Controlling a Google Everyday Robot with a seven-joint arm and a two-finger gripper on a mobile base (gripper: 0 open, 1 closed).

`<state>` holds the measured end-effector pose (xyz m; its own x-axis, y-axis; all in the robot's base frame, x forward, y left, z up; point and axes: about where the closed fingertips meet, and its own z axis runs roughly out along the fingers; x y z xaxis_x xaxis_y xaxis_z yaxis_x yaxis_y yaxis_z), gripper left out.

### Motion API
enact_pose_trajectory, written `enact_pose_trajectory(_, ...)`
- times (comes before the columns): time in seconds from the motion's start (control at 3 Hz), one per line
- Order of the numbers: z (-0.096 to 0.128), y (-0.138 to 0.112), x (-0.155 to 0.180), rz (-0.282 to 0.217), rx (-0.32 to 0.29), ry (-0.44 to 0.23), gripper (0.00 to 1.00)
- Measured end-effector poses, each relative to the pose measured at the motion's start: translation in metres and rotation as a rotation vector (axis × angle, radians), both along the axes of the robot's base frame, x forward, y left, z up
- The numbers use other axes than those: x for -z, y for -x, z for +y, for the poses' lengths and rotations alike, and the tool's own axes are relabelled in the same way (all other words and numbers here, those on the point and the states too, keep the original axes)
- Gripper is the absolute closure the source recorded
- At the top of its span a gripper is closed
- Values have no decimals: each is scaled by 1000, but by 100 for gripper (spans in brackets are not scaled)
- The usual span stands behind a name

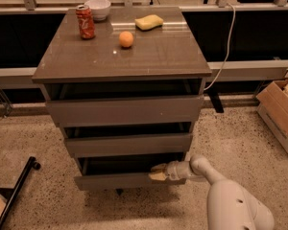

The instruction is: Open bottom drawer

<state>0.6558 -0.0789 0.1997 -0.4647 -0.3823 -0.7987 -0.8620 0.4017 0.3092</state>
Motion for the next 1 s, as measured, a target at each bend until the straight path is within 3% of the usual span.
enact_pose_trajectory(0.67, 0, 0, -2, 0, 0, 0, 57)
enact_pose_trajectory(1.0, -1, 18, -1, 25, -11, 9, 34)
